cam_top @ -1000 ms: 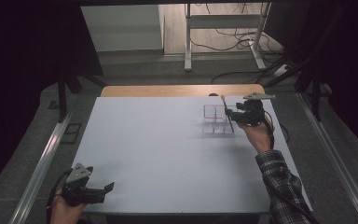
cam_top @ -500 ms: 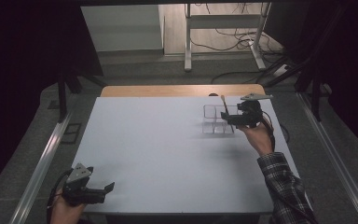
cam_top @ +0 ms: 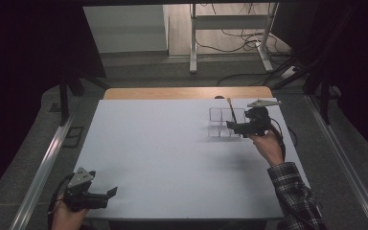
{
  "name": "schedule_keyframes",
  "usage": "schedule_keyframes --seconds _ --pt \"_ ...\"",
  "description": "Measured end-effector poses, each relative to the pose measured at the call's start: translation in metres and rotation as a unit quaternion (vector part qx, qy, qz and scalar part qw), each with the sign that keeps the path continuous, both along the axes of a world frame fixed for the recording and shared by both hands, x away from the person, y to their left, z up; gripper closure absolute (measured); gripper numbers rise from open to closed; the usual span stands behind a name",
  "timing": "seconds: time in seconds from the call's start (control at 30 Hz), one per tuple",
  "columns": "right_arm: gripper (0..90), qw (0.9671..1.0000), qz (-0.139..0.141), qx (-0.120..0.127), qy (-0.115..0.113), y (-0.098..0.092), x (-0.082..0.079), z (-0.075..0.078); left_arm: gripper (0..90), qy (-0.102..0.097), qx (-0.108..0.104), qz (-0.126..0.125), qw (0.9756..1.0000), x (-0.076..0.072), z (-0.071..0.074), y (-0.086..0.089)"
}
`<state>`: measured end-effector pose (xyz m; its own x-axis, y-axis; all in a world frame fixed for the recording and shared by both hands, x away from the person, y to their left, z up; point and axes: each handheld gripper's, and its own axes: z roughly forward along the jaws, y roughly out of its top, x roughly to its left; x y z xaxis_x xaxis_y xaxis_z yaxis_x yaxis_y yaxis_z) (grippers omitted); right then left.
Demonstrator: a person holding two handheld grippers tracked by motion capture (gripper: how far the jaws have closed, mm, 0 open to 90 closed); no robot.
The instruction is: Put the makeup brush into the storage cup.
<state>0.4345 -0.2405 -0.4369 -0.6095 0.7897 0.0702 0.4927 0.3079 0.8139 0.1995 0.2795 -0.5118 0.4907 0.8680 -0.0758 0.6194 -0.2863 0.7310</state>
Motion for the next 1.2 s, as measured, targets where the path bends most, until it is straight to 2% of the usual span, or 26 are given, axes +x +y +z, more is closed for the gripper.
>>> schedule_keyframes --seconds 0.4,0.63,0.9,1.2 --pt "2.7 0.9998 0.012 -0.008 0.009 -0.002 -0.015 -0.003 0.0 0.0 0.0 -0.001 1.0 -0.001 0.001 0.0" --pt "2.2 0.9996 0.021 -0.013 0.011 -0.003 -0.022 -0.005 0.0 0.016 -0.007 -0.002 0.9998 0.0 0.001 -0.001" --pt "2.0 0.9995 0.026 -0.015 0.008 -0.002 -0.034 -0.007 0.0 0.017 -0.007 -0.003 0.9998 0.0 0.001 -0.001" --pt "2.0 0.9987 0.047 -0.018 0.008 0.005 -0.046 -0.011 0.0 0.017 -0.006 -0.003 0.9998 0.0 0.001 -0.001"
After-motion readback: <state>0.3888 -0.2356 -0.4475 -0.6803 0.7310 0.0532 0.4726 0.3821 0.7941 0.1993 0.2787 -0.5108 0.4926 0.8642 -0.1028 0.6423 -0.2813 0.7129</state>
